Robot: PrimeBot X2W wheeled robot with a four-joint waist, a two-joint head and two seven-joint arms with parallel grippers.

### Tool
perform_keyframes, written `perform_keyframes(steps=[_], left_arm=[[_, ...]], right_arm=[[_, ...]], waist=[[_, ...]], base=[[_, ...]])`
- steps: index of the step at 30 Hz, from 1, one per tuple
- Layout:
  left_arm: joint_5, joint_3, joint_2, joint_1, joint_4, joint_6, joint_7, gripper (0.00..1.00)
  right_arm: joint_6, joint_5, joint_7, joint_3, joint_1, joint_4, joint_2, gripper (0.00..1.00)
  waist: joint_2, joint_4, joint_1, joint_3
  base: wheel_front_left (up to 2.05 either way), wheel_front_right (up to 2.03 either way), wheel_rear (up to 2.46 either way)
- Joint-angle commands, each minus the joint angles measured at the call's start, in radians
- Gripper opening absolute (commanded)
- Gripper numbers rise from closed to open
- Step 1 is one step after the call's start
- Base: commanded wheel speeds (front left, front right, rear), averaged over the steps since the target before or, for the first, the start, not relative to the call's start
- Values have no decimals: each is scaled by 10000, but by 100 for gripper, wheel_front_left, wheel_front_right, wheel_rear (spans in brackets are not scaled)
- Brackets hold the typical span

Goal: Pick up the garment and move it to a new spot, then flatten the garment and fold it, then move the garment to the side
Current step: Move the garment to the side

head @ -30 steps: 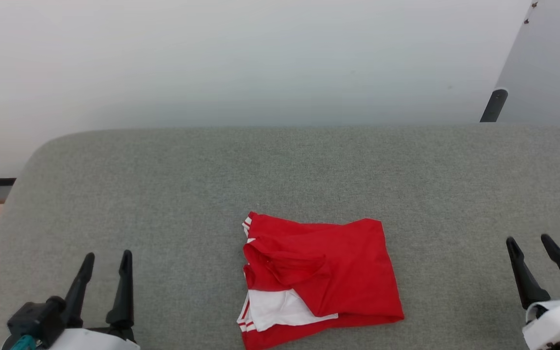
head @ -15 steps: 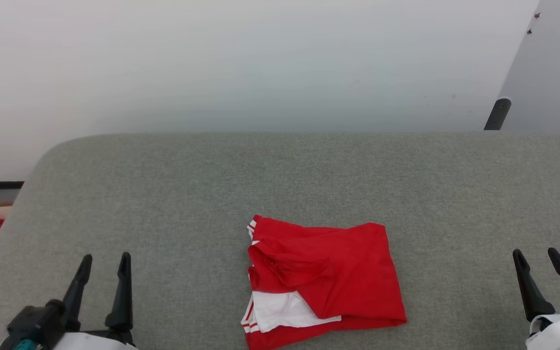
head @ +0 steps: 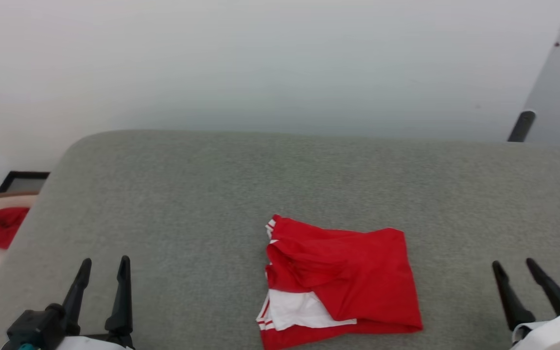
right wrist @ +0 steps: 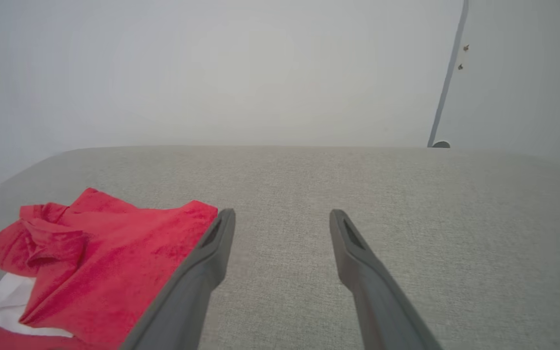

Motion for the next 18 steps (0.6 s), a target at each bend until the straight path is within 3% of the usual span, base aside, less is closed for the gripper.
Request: perform_keyframes(steps=[1,12,18], left_arm=[[32,6,9,76,5,-29,-34,100],[-26,-285,134,4,3,-29,-34,100],[-81,-428,84,-151,-12,-29,-34,100]], right_arm=[[-12,12,51,87,-112,28,42,100],[-12,62,683,854,-631,480,169,100],[-12,294,1702,1093,-825,797,77,100]], waist=[[-1,267,0,-7],[-1,1465,0,200],[-1,1883,0,530]], base=[[0,0,0],[0,0,0],[0,0,0]])
